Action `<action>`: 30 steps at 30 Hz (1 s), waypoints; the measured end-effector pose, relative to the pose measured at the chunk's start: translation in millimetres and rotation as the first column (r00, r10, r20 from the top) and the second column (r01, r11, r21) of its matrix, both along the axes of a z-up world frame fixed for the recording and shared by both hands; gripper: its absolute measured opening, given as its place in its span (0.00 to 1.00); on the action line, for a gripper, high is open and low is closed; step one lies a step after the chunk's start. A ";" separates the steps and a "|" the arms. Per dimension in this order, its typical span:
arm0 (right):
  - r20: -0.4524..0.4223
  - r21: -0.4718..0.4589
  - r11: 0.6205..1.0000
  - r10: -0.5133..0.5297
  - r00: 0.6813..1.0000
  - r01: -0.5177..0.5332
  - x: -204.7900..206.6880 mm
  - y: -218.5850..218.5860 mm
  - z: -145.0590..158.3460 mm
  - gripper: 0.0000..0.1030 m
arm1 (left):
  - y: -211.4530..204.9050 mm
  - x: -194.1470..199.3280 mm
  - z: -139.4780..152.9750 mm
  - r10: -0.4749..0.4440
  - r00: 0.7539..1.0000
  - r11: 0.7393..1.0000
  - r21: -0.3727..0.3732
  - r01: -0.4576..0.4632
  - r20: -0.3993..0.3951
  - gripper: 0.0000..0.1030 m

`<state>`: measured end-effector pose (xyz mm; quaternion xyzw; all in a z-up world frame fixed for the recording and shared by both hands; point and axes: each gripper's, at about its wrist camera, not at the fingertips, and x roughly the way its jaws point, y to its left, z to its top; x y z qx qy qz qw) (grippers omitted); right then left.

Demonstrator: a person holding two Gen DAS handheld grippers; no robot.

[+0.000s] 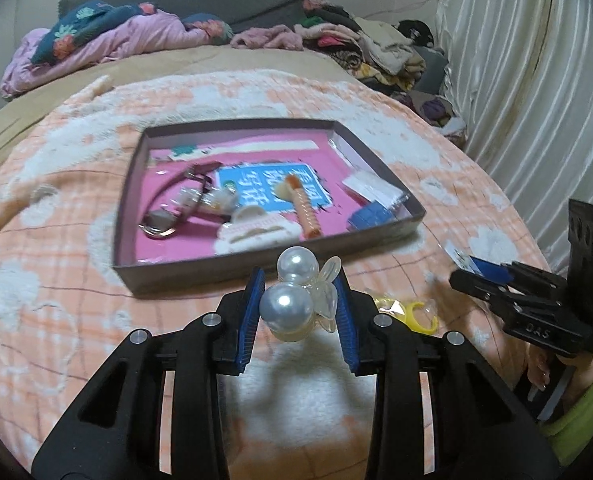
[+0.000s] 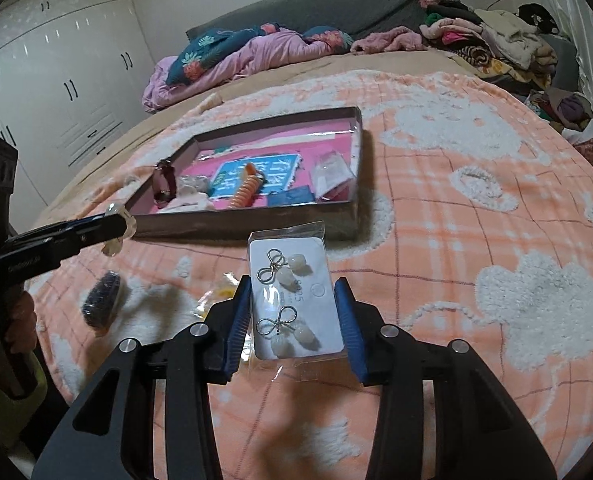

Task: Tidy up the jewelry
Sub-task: 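Carry the pearl earrings and earring card into the tray and open both tools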

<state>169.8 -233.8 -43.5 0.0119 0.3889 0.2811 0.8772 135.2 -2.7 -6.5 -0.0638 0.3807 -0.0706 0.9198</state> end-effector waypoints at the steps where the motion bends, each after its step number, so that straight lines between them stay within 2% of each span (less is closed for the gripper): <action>1: 0.006 0.005 1.000 0.006 1.000 -0.006 -2.3 1.9 3.0 0.39 | 4.2 -1.3 2.9 0.009 1.000 1.000 0.002 -0.009 0.006 0.25; 15: 0.059 0.019 0.998 0.064 0.996 -0.065 -10.6 35.6 33.1 0.39 | 38.6 -3.4 22.4 0.091 0.995 0.996 -0.025 -0.090 0.051 0.25; 30: 0.146 0.037 0.995 0.086 0.985 -0.093 3.1 62.0 73.4 0.39 | 40.0 6.0 43.4 0.091 0.993 0.994 -0.064 -0.086 0.080 0.25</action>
